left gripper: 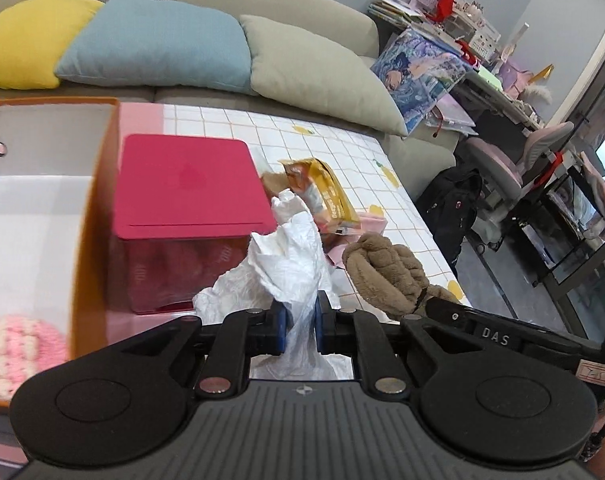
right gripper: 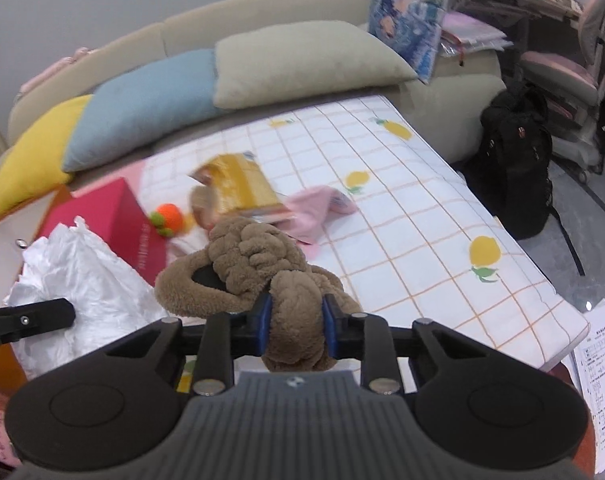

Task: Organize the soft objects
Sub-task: 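Lower the plastic sheet and brown plush into the orange box, open both tools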

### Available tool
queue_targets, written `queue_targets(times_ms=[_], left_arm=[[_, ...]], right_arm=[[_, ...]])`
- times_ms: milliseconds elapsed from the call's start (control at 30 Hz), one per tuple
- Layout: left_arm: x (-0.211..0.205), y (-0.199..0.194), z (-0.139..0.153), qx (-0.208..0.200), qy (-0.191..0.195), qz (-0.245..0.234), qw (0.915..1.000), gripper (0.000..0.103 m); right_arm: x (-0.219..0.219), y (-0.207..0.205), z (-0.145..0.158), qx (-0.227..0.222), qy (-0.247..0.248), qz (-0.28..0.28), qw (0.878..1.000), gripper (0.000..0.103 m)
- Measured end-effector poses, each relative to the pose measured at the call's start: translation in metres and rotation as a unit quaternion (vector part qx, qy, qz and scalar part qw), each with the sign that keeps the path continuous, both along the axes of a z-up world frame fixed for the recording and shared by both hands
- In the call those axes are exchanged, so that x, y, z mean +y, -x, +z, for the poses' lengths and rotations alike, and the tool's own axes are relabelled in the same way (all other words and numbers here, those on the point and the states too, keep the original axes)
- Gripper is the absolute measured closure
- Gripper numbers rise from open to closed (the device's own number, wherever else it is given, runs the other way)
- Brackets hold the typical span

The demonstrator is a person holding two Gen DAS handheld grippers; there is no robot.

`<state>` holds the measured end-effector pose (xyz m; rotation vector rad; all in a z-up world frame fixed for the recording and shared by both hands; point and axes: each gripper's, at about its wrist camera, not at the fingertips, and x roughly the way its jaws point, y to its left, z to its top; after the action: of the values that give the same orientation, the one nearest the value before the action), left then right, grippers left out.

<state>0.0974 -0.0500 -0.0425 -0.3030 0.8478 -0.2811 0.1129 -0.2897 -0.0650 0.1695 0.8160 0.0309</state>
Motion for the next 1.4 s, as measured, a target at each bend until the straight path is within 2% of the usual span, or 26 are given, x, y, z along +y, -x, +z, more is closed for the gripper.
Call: queue_targets(times_ms=[367,567,833,1100,1167,1400], left_arm=[[0.037,0.035,0.043,-0.05,-0.006,0.033,0.9982,0.089],[0.067,0.053,0.063,-0.081,-0.03,0.083,0.9928,0.089],[0.108,0.062,0.078,-0.091,-0.052,0.155,0.9823,0.089],[0.146,0.053,0.069,-0.076,-0.066,0.193,0.976,0.089],[0.152,0.046,0.063,-0.069,-0.072,0.197,0.9753,0.089],[0.186,0.015,0.033,-0.019,-0.047,0.229,0.972,0.089]], right_arm=[[0.045,0.037,0.06,-0.061,-0.006,0.078,0.995,0.078],[0.078,0.045,0.085,-0.09,-0.013,0.125,0.988,0.078],[0.135,0.043,0.109,-0.112,-0.042,0.189,0.975,0.078],[0.198,0.013,0.112,-0.083,-0.072,0.214,0.971,0.078],[0.212,0.003,0.107,-0.067,-0.08,0.218,0.97,0.078],[0.256,-0.03,0.075,0.002,-0.085,0.212,0.974,0.078]])
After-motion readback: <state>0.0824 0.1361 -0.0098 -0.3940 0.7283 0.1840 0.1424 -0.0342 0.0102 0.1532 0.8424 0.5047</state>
